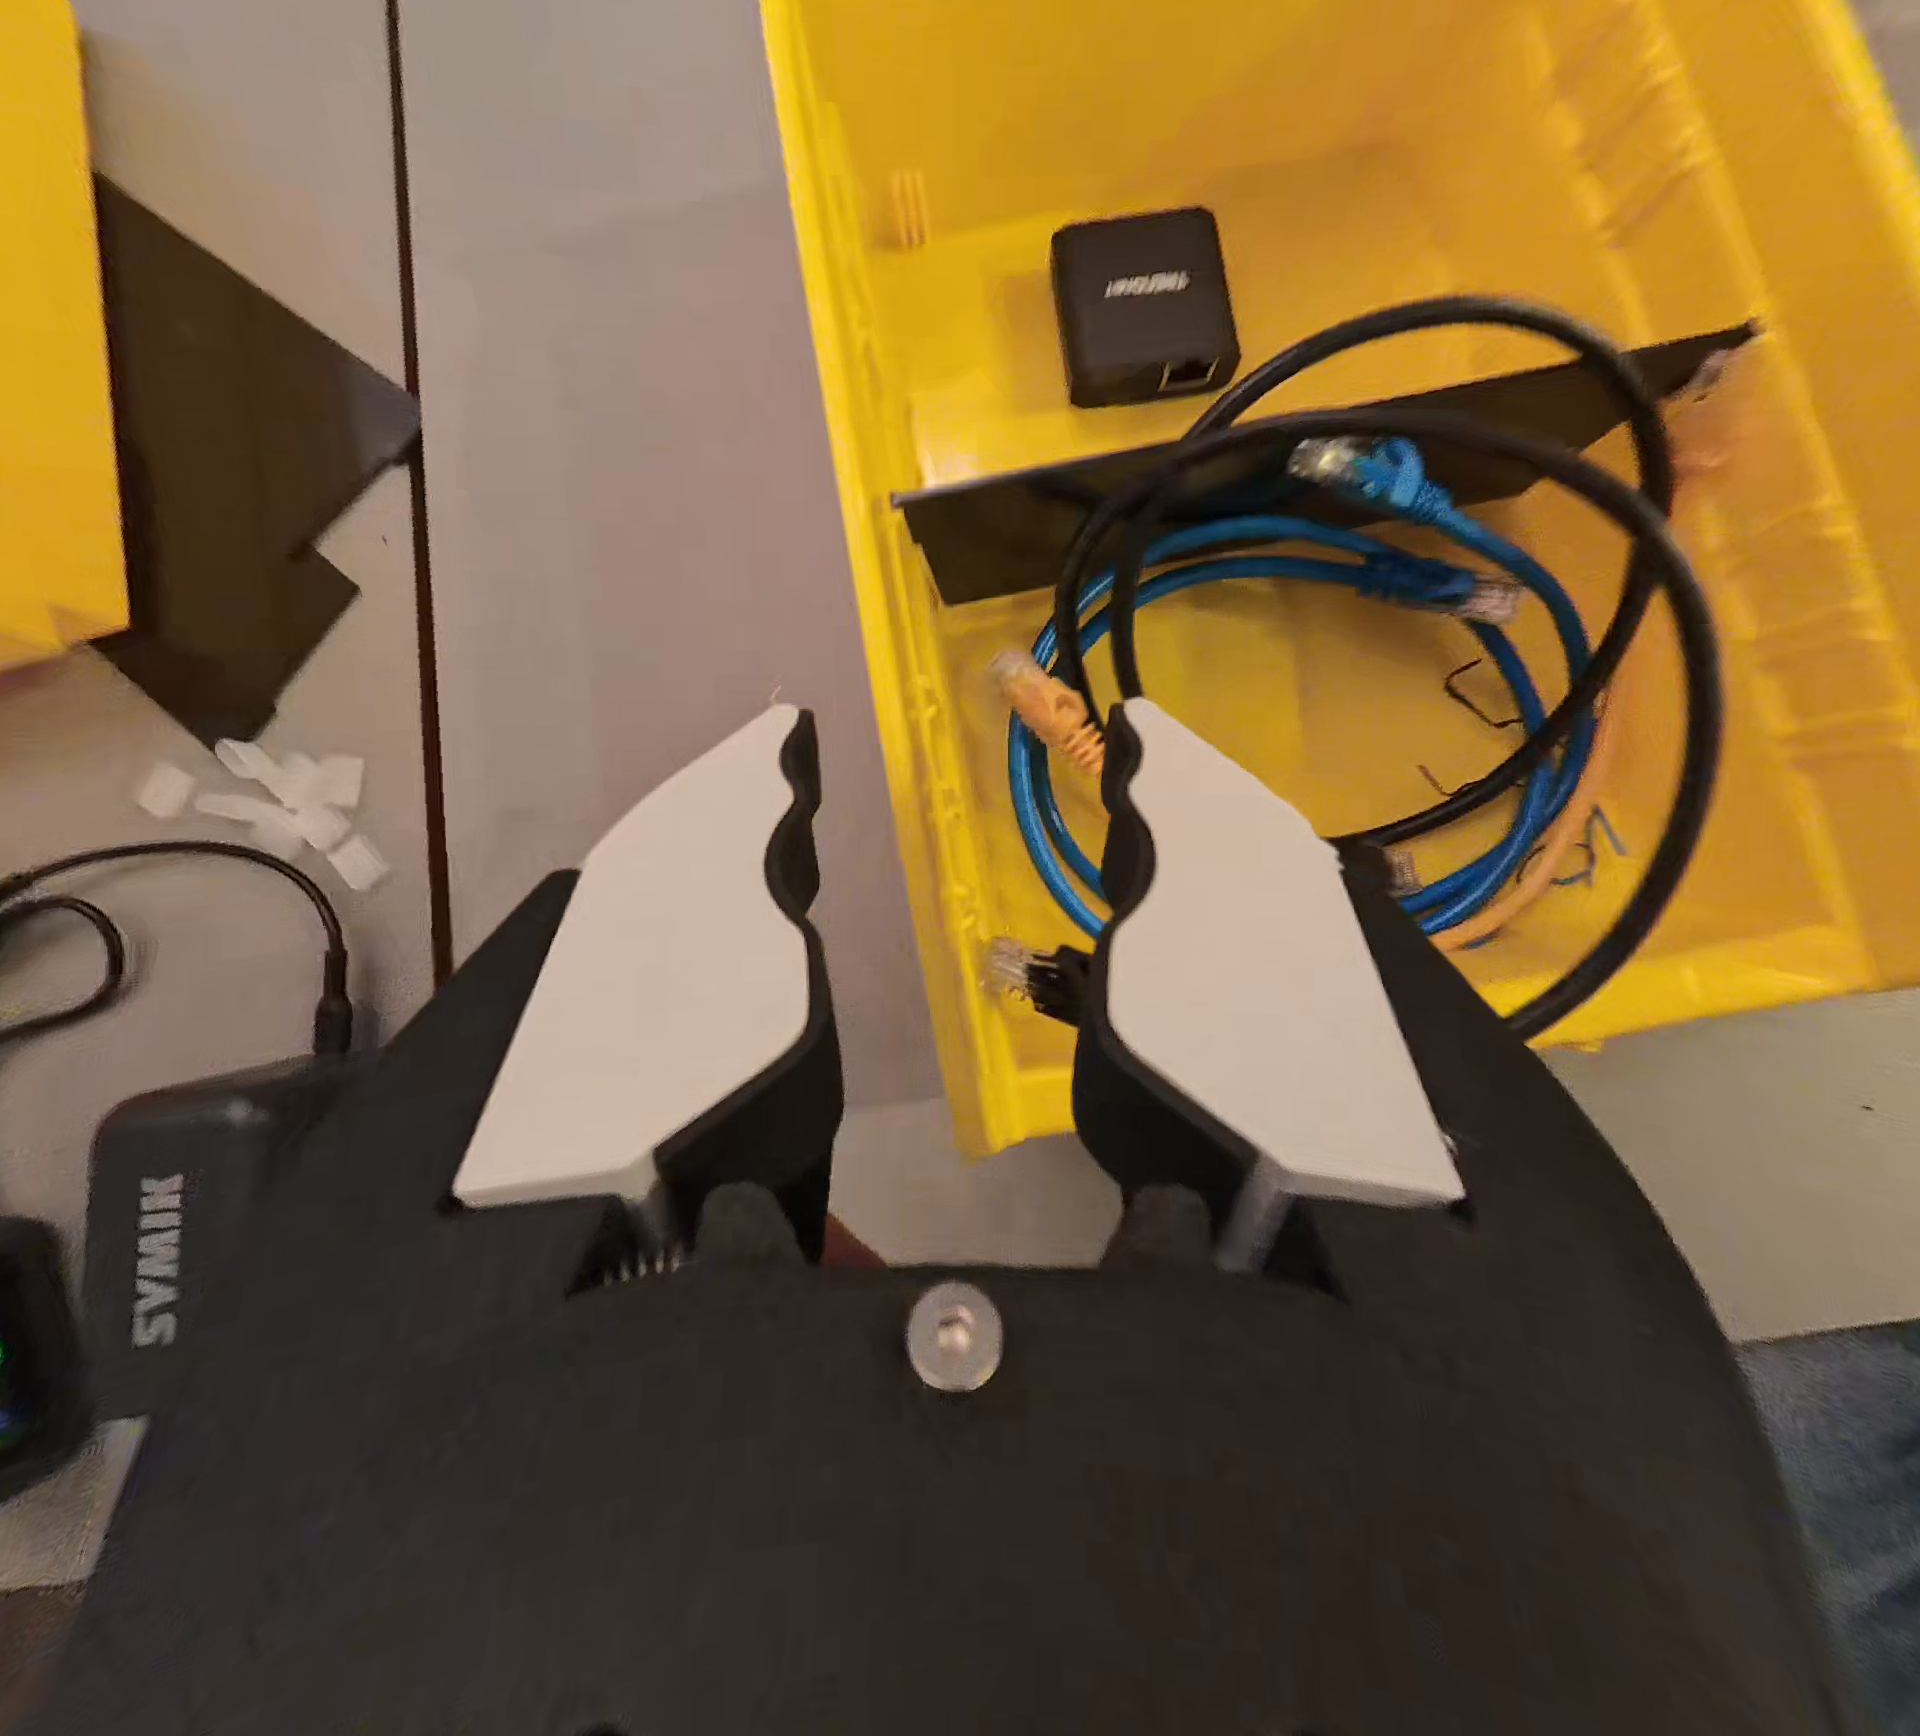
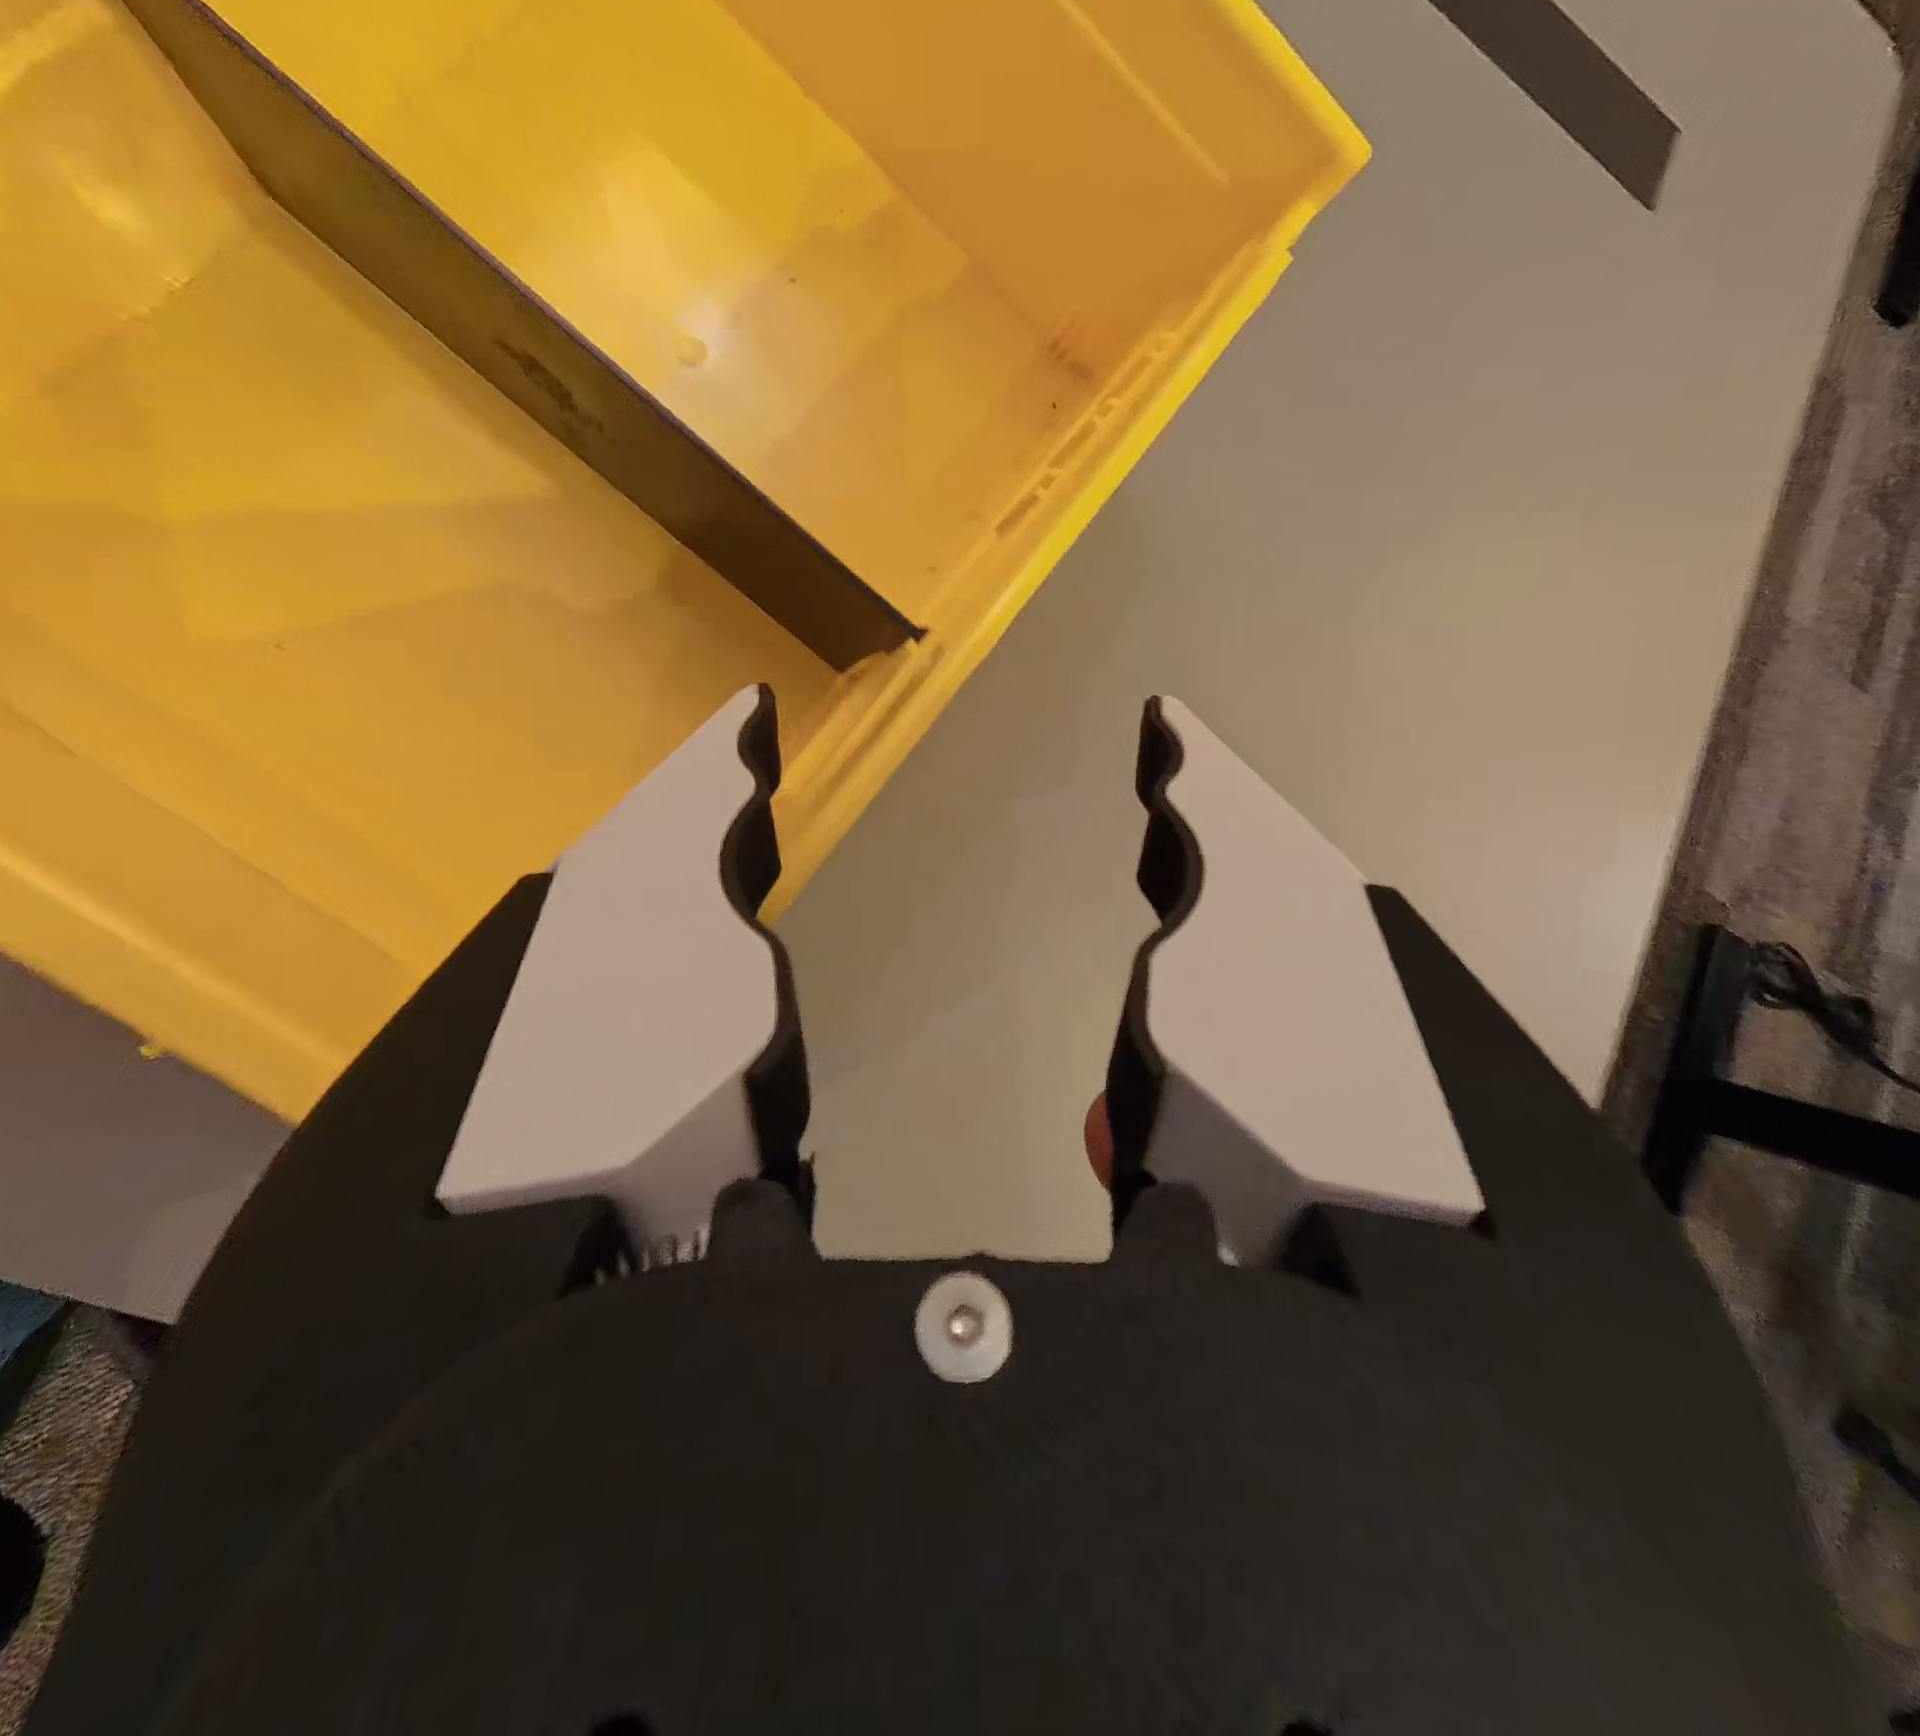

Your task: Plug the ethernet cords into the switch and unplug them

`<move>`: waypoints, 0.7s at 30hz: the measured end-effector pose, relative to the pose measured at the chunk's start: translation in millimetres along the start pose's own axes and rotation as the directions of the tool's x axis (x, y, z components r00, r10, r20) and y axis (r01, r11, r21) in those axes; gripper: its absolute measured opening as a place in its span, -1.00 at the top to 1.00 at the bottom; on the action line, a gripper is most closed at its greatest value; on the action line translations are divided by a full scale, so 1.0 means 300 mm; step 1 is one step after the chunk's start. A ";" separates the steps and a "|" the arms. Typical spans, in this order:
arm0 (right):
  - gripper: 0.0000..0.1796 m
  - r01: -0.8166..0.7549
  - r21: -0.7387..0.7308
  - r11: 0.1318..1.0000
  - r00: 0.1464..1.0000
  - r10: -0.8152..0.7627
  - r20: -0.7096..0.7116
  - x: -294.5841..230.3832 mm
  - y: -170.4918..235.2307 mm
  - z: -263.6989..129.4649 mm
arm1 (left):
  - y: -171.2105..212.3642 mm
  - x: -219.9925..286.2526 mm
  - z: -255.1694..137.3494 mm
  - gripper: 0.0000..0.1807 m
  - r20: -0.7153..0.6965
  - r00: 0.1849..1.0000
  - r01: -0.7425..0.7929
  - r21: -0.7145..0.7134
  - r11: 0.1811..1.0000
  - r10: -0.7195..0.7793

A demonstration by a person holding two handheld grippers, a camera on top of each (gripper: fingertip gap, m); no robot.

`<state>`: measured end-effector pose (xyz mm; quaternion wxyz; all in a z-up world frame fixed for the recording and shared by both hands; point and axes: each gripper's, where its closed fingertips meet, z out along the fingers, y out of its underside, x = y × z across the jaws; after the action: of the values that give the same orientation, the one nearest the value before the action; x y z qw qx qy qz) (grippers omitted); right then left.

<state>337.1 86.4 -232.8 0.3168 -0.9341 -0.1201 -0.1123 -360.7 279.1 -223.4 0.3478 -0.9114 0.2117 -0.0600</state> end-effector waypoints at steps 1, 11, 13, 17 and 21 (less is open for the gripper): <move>0.23 0.004 -0.008 1.000 1.000 -0.004 -0.008 -0.006 0.009 -0.011 | 0.016 -0.011 0.018 0.42 0.013 1.000 0.001 -0.010 1.000 -0.001; 0.28 -0.075 0.005 0.997 0.995 0.075 0.071 -0.118 -0.005 -0.032 | 0.082 -0.028 0.118 0.92 0.004 0.999 0.039 -0.044 0.998 -0.039; 0.18 -0.054 -0.013 0.998 0.997 0.054 0.057 -0.138 -0.006 -0.016 | 0.089 -0.031 0.112 0.95 -0.001 0.999 0.047 -0.036 0.998 -0.047; 0.32 -0.029 -0.067 0.997 1.000 0.028 -0.012 -0.112 0.016 0.003 | 0.109 -0.056 0.096 0.95 0.008 0.999 0.054 -0.028 0.998 -0.054; 0.48 -0.022 -0.172 0.985 0.995 0.005 -0.099 -0.047 0.122 0.062 | 0.133 -0.086 0.076 0.95 0.012 0.998 0.063 -0.023 0.998 -0.063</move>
<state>337.1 67.5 -272.0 0.2408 -0.9523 -0.0876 -0.1658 -391.7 277.4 -265.9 0.3361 -0.9220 0.1816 -0.0632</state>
